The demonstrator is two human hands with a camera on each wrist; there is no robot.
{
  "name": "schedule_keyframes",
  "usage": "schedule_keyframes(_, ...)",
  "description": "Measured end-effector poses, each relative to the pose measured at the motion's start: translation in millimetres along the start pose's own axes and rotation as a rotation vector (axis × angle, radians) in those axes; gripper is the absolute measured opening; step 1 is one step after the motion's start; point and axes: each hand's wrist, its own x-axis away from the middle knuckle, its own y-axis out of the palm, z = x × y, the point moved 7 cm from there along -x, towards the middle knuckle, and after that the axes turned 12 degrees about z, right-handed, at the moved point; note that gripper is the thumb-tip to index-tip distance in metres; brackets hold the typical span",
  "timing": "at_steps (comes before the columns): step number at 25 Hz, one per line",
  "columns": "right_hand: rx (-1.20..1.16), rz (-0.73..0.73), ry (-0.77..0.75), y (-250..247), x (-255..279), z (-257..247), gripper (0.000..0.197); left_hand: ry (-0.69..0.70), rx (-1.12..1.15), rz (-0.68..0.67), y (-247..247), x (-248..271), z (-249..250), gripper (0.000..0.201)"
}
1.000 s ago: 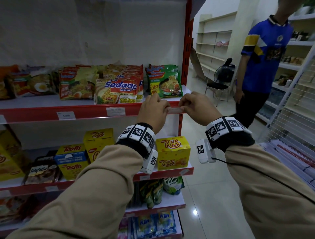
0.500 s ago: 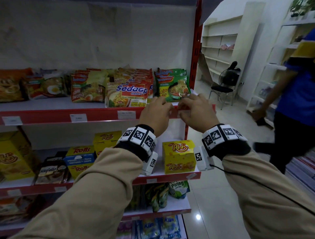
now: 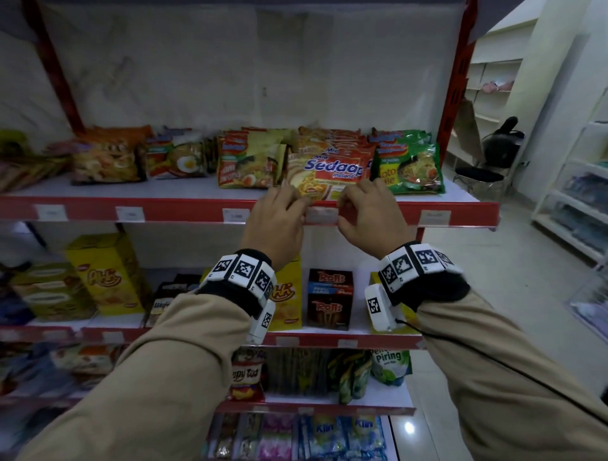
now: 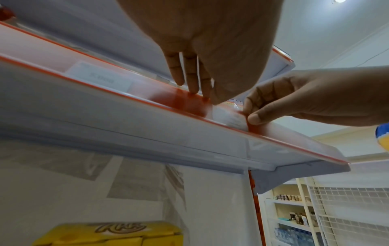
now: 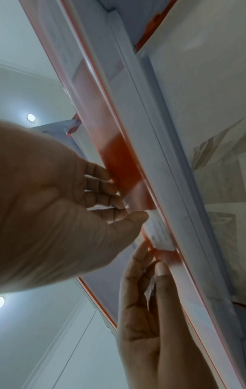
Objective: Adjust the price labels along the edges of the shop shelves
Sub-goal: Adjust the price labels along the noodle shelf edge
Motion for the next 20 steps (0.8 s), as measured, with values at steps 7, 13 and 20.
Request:
schedule_keyframes(7, -0.024, 0.008, 0.024, 4.3, -1.6, -12.1, 0.024, 0.013, 0.036, -0.028, -1.0, -3.9, -10.1, 0.033)
schedule_keyframes(13, -0.011, -0.002, 0.023, 4.7, -0.2, -15.3, 0.027, 0.063, 0.088, -0.009, 1.6, -3.4, -15.1, 0.034)
schedule_keyframes(20, -0.071, 0.050, 0.030, 2.6, 1.0, -12.9, 0.029, 0.058, 0.106, 0.027, 3.8, -5.1, -19.0, 0.032)
